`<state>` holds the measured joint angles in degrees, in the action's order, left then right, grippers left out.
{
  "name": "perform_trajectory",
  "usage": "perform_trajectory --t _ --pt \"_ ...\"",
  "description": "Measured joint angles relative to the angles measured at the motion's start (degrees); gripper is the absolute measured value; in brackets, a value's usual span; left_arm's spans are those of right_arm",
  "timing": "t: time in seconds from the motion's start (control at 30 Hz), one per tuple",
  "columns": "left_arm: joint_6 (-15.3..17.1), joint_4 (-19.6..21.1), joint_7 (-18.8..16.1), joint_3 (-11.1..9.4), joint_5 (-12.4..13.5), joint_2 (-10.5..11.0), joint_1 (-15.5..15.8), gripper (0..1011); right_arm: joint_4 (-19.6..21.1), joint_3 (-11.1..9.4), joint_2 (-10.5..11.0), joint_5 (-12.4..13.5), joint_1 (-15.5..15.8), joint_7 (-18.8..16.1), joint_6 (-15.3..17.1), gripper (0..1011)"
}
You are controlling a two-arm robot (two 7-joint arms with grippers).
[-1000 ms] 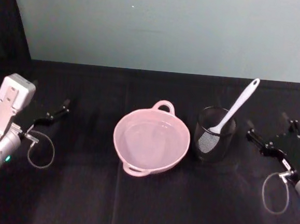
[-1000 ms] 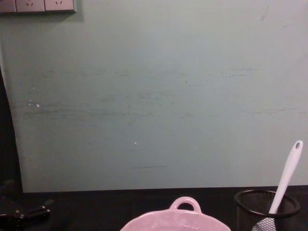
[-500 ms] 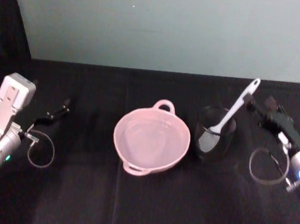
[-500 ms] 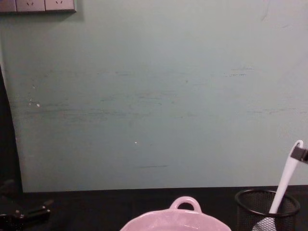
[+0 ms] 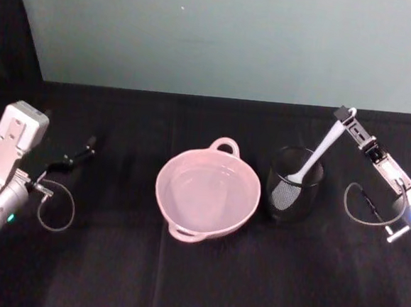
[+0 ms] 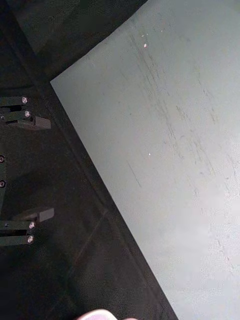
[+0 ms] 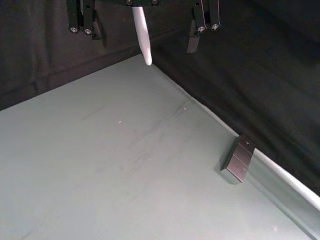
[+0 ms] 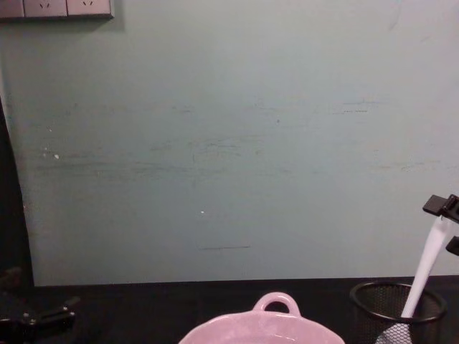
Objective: Use the one hand to pick up the spoon and stir the clear water in the bowl.
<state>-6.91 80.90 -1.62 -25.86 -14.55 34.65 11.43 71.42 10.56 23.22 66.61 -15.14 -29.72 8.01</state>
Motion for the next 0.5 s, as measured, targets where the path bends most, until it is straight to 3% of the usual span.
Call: perform_trajectory --t 0.27,0.5 --pt "0.00 0.00 0.00 0.00 0.00 0.00 0.00 1011 -1.52 0.82 0.27 2.51 -1.08 -0.67 2.00 1003" --pt "0.00 0.00 0.00 0.00 0.00 0.00 0.00 1011 -1.87 2.68 1.61 1.37 -1.20 -2.77 -0.57 1002"
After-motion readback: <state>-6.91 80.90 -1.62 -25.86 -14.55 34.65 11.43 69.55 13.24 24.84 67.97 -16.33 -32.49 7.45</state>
